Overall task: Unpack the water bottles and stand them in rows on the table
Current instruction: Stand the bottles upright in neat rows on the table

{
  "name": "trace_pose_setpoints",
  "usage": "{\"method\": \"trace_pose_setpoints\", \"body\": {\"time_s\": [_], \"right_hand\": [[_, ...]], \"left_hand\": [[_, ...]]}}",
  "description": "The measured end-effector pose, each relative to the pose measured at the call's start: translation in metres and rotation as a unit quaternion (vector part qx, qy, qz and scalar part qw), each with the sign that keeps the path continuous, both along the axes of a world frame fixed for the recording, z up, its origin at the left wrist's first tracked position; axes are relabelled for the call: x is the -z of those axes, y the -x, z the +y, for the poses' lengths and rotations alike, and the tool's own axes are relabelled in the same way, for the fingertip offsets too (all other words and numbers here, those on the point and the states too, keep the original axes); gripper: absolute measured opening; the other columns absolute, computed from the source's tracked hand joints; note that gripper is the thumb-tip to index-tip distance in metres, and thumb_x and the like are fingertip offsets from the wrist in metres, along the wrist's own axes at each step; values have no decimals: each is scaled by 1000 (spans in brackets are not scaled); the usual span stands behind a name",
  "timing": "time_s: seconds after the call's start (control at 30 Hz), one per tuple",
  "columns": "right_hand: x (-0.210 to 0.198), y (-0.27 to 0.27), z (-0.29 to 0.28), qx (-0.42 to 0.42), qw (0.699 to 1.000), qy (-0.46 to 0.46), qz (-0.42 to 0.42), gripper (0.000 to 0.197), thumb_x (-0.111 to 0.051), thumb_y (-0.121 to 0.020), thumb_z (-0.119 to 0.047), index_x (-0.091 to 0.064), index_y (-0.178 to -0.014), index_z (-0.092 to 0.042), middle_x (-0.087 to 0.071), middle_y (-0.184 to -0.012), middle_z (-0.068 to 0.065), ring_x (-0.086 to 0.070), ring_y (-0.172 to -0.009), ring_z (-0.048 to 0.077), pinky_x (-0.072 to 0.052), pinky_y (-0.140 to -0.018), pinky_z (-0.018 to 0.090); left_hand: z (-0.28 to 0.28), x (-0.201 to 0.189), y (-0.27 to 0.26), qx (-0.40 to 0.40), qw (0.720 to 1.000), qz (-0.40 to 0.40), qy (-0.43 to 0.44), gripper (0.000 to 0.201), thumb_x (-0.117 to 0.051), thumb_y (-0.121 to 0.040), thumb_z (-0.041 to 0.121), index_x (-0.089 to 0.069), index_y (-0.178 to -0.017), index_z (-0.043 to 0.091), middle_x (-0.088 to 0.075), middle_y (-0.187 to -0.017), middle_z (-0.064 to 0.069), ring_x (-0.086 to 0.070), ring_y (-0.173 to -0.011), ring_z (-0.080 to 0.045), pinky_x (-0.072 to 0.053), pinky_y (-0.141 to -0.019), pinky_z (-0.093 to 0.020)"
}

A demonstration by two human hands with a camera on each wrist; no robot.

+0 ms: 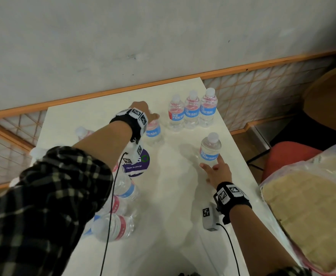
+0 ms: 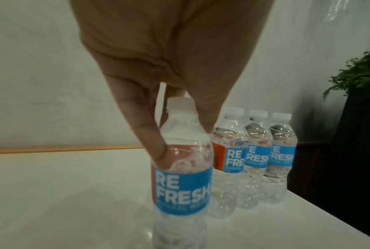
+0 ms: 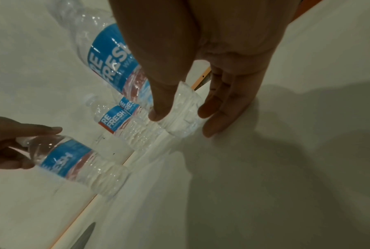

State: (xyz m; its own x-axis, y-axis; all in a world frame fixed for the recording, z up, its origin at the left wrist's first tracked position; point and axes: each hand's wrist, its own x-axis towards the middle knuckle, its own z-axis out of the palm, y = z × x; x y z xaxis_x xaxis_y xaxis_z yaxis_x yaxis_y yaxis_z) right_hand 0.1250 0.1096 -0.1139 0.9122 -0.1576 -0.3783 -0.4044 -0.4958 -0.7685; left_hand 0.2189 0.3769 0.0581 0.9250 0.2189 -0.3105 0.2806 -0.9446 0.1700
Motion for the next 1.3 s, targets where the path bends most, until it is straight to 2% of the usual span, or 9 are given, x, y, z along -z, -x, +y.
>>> {"method": "trace_pose_setpoints", "body": {"time_s": [0.1,0.23,0.33,0.43,0.6,0.73,0.9,1.07,1.3], "right_hand": [[1,-1,-2,-2,1000,-6,2,73,-71,-76,-46,-36,-139,-32,-56,-100,17,-62,-80,30,-57,-57,31],[2,-1,-2,3,1000,-21,0,71,-72,-77,-43,-38,-138,-31,-55,-97,20,-61,-74,30,-59,-56,35],[2,0,-2,2,1000,-25,4,70,-72,-77,-42,-38,-137,-32,-54,-100,17,-61,-77,29,-59,-57,35],[1,0,-3,4,1000,-21,3,70,-72,-77,-42,-39,-138,-30,-52,-103,15,-59,-83,28,-58,-56,32],[0,-1,-2,5,1000,-28,0,72,-73,-75,-42,-40,-138,-30,-54,-101,19,-60,-80,29,-60,-59,38],[-3,0,-2,9,1000,-30,-1,71,-73,-77,-40,-40,-138,-28,-53,-102,19,-61,-76,29,-59,-57,35],[0,-2,-3,12,999,-39,-2,71,-74,-75,-39,-41,-137,-30,-47,-82,15,-55,-63,25,-59,-57,42],[-2,-2,-3,5,999,-33,-5,68,-73,-78,-37,-42,-138,-28,-44,-71,9,-52,-51,20,-59,-57,40],[0,-3,-3,7,999,-38,-3,69,-73,-76,-39,-41,-137,-33,-53,-96,20,-57,-69,24,-59,-54,36]], "left_hand": [[-6,6,-8,-40,997,-18,62,53,-52,-91,49,-60,-109,0,-65,-108,-19,-64,-98,-37,-53,-88,-41],[-10,17,-15,-66,985,-54,149,47,-53,-89,49,-52,-114,10,-59,-117,-16,-65,-95,-38,-54,-87,-45],[-11,19,-17,-69,982,-41,173,51,-66,-76,51,-53,-109,13,-63,-105,-8,-67,-84,-30,-59,-75,-41],[-10,20,-18,-74,978,-28,195,53,-76,-71,30,-49,-113,14,-60,-106,-7,-62,-85,-26,-55,-56,-31],[-12,26,-25,-110,956,-49,268,66,-79,-70,9,-42,-125,13,-53,-118,-14,-64,-97,-37,-58,-79,-47],[-13,27,-27,-98,970,-38,220,72,-80,-68,30,-39,-125,15,-55,-123,-15,-64,-99,-37,-55,-85,-46],[-24,8,-31,-10,991,-120,57,98,-65,-65,72,-34,-141,19,-38,-144,-9,-37,-133,-32,-38,-105,-48],[-50,-12,-55,80,990,-99,62,68,-65,-77,59,-51,-131,21,-53,-135,-3,-49,-125,-26,-41,-104,-41],[-57,-16,-75,131,989,-68,7,44,-66,-87,28,-60,-127,11,-57,-134,-7,-52,-123,-27,-41,-101,-32]]}}
